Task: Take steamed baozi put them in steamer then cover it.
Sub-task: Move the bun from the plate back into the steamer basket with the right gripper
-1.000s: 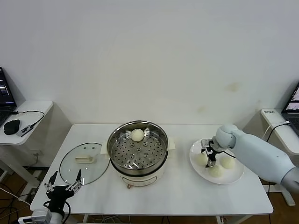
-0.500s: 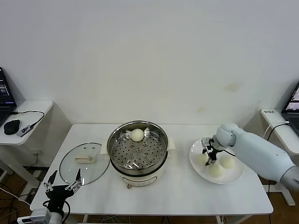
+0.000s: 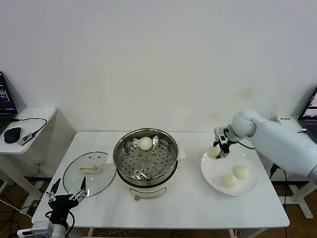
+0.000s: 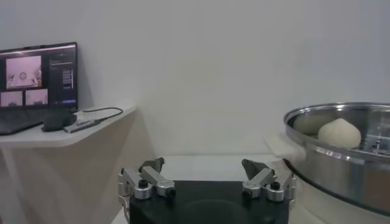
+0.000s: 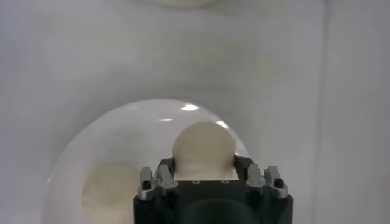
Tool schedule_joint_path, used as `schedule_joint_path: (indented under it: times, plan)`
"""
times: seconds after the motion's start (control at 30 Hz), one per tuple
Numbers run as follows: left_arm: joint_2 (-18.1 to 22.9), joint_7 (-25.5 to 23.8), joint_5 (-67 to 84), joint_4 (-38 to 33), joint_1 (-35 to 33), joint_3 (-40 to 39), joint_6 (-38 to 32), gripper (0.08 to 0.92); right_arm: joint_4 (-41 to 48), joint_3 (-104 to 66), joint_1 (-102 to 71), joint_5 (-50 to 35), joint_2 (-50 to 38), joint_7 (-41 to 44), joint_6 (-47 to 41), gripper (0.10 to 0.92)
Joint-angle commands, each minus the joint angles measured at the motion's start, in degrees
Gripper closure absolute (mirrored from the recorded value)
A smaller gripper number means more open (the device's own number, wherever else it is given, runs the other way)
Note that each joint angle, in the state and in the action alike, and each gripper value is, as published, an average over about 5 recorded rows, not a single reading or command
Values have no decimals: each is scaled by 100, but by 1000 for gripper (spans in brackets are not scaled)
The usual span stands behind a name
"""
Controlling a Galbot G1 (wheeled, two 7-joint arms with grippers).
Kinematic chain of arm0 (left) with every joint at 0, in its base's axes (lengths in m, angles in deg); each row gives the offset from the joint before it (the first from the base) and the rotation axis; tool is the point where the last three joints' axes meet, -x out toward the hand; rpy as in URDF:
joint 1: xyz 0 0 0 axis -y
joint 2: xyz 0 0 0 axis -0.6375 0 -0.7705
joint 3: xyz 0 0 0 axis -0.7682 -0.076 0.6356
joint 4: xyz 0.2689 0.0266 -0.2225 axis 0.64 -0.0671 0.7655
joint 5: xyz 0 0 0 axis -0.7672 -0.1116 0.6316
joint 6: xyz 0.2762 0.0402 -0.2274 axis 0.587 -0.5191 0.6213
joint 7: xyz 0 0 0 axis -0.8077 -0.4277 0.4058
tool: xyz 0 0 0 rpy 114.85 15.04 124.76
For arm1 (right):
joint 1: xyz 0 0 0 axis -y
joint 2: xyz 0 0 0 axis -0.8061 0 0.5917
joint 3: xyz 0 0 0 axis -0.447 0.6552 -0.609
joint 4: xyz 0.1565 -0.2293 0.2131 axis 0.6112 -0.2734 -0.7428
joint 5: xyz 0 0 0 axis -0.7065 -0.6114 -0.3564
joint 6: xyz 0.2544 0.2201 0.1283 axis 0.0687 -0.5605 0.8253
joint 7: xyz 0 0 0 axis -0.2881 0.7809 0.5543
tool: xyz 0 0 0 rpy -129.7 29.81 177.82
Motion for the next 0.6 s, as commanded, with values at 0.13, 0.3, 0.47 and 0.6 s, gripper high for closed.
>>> schedule_joint_path:
  times: [0.13, 0.3, 0.47, 0.6]
  plan:
    - [-42, 3, 9, -7, 17, -4, 5, 177, -998, 1294, 2154, -2109, 560, -449, -980, 403]
    - [-63, 12, 21, 26, 55, -1, 13, 177, -1128, 1357, 2090, -2827, 1290, -879, -1360, 398]
    - [-68, 13, 18, 34, 59, 5, 15, 177, -913, 1424, 1880, -3264, 2177, -1252, -1696, 393]
    - [-70, 17, 18, 44, 73, 40, 13, 177, -591, 1409, 1565, -3454, 2767, -1510, -1955, 389]
